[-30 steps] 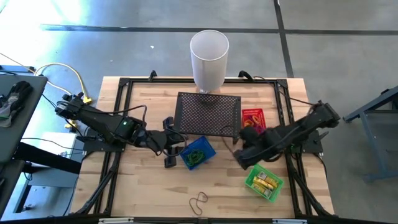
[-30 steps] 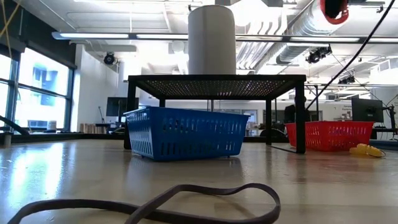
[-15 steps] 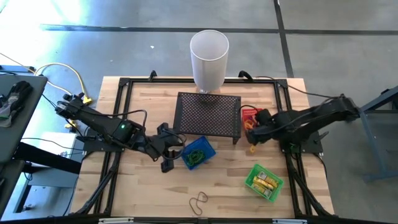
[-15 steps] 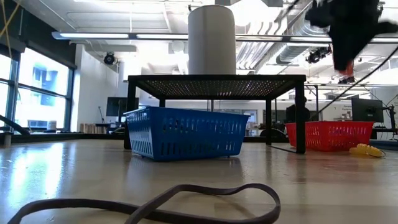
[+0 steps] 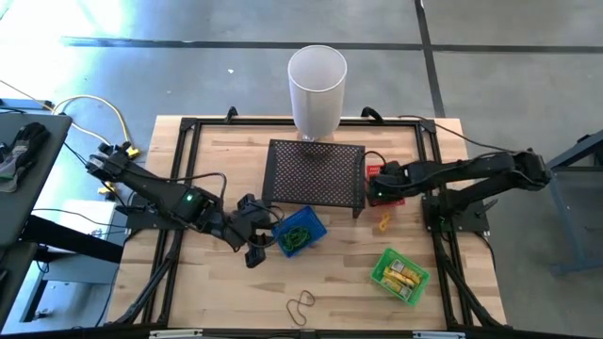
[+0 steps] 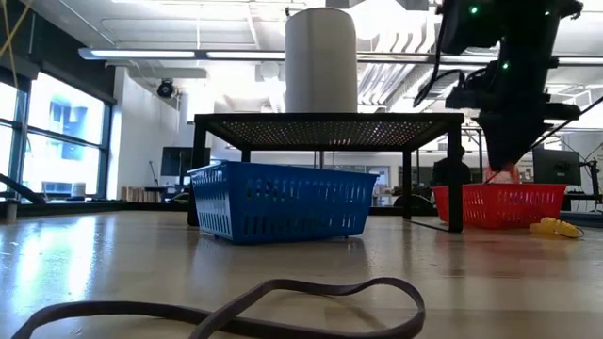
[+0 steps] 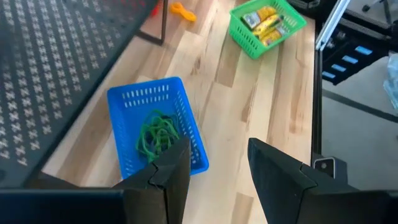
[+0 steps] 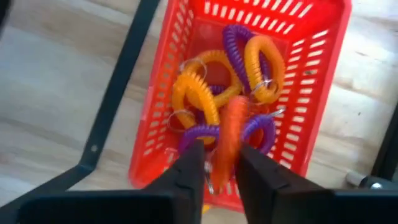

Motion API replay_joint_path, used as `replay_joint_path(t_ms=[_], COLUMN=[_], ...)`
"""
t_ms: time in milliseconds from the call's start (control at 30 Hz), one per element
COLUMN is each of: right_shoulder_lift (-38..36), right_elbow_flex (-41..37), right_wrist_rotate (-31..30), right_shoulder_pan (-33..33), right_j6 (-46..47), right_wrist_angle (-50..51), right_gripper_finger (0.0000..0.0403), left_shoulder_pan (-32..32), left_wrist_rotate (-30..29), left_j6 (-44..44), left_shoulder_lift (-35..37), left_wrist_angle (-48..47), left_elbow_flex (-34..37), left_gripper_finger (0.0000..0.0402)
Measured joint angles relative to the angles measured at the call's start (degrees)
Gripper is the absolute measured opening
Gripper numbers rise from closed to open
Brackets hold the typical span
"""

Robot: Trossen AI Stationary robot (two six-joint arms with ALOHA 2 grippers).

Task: Pick & Place Office Desk Supplies
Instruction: Put the orange spring keychain into the red bin, then put the yellow spring keychain into the red bin

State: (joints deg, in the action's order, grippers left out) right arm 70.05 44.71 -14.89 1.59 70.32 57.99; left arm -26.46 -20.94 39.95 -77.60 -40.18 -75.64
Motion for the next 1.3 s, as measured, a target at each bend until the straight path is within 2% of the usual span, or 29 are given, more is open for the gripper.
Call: replay_joint_path(t_ms=[267, 400, 467, 567, 700, 800, 900, 1133, 1200, 1300], right_shoulder_lift=[0.2, -1.1, -2.1, -3.8, -5.7, -6.0, -5.2, 0.2, 2.5, 6.2], right_elbow_flex=[-0.1, 0.1, 0.9, 2.1, 2.3, 2.3, 2.3, 2.3, 2.3, 2.3], right_wrist_rotate=[-1.3, -1.3, 0.0, 5.2, 14.1, 17.9, 16.4, 5.4, 5.3, 8.4], right_shoulder_pan=[2.6, 3.1, 2.7, 1.1, -3.0, -7.3, -11.4, -16.7, -17.3, -17.9], right_j6=[-3.4, -4.1, -4.6, -4.0, 3.5, 9.4, 13.5, 15.5, 16.2, 19.3], right_wrist_angle=[-1.4, -1.4, -1.3, -1.6, -2.4, -2.7, -2.6, -2.7, -2.8, -2.9], right_gripper_finger=[0.0161, 0.0186, 0.0188, 0.0183, 0.0175, 0.0173, 0.0173, 0.0173, 0.0173, 0.0173], left_shoulder_pan=[-1.9, -2.7, -2.7, -2.7, -2.7, -2.7, -2.7, -2.7, -2.7, -2.7], left_wrist_rotate=[0.1, 0.0, 0.0, 0.0, -0.1, -0.1, -0.1, -0.1, 0.0, 0.2], left_j6=[4.0, 5.6, 6.6, 7.0, 7.3, 7.6, 7.9, 8.1, 8.1, 8.1], left_shoulder_lift=[-1.3, -1.4, -1.6, -1.9, -2.5, -2.9, -3.5, -4.7, -4.9, -4.8], left_wrist_angle=[0.0, -0.1, 0.0, -0.1, 0.1, 0.2, 0.6, 0.6, 0.5, 0.6], left_elbow_flex=[0.0, 0.0, 0.0, 0.0, 0.0, 0.0, 0.0, 0.0, 0.0, 0.0], left_gripper_finger=[0.0155, 0.0155, 0.0155, 0.0155, 0.0155, 0.0155, 0.0155, 0.0155, 0.0155, 0.0155])
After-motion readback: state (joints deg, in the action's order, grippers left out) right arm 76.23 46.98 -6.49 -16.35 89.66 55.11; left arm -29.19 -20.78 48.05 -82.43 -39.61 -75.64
